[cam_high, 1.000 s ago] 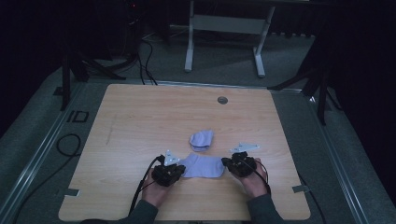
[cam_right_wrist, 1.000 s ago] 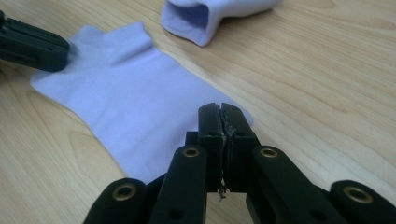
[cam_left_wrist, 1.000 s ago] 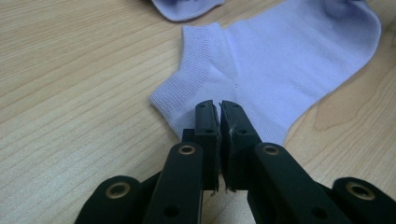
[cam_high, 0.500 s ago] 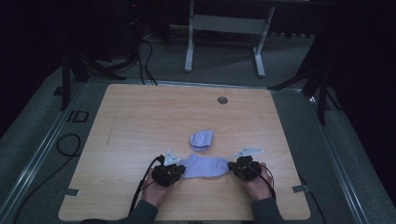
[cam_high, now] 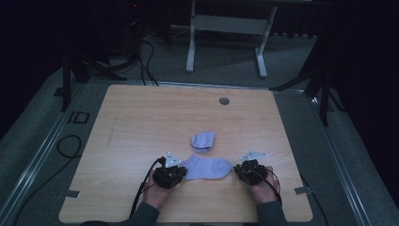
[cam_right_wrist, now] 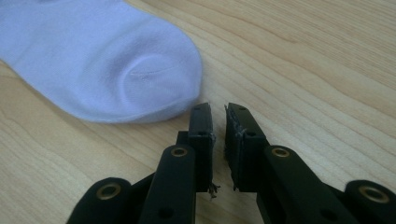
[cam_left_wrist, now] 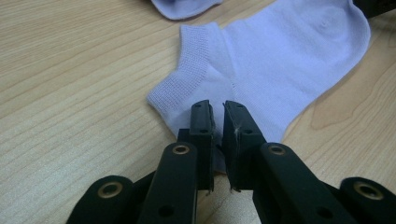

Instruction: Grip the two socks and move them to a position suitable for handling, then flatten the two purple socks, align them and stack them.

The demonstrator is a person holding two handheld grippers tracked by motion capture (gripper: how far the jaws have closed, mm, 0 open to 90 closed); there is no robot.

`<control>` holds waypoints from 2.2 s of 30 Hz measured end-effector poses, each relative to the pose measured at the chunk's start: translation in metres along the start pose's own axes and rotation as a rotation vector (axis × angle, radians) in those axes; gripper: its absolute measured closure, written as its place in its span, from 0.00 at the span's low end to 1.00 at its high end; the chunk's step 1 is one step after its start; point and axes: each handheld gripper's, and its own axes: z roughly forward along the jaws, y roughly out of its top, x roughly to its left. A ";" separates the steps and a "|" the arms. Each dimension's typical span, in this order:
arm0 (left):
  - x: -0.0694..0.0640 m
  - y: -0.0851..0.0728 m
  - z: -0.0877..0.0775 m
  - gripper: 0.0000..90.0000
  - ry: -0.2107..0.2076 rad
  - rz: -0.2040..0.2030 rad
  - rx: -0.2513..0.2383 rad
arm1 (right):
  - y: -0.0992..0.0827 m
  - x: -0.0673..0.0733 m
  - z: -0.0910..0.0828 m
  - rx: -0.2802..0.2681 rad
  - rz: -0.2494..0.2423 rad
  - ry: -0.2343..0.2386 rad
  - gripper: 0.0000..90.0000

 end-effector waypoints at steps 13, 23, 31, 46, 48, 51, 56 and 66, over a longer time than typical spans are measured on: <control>-0.004 -0.002 -0.002 0.86 0.001 -0.007 -0.001 | 0.007 -0.005 -0.012 -0.077 0.034 0.026 0.88; -0.003 -0.002 -0.006 0.81 0.008 -0.021 -0.018 | 0.025 -0.003 -0.016 -0.098 0.004 0.030 0.91; -0.001 -0.002 -0.007 0.80 0.016 -0.034 -0.027 | 0.054 0.006 -0.013 -0.108 -0.075 0.037 0.98; 0.000 -0.003 -0.007 0.80 0.023 -0.033 -0.025 | 0.120 0.048 0.018 -0.100 -0.210 0.094 0.96; 0.000 -0.002 -0.007 0.80 0.021 -0.032 -0.022 | 0.128 0.053 0.026 -0.091 -0.218 0.099 0.95; 0.000 -0.002 -0.007 0.79 0.022 -0.029 -0.016 | 0.135 0.057 0.033 -0.074 -0.230 0.107 0.96; 0.001 -0.003 -0.006 0.79 0.026 -0.028 -0.015 | 0.150 0.065 0.054 -0.036 -0.239 0.110 0.93; 0.000 -0.003 -0.004 0.79 0.028 -0.027 -0.011 | 0.162 0.068 0.080 0.010 -0.196 0.119 0.71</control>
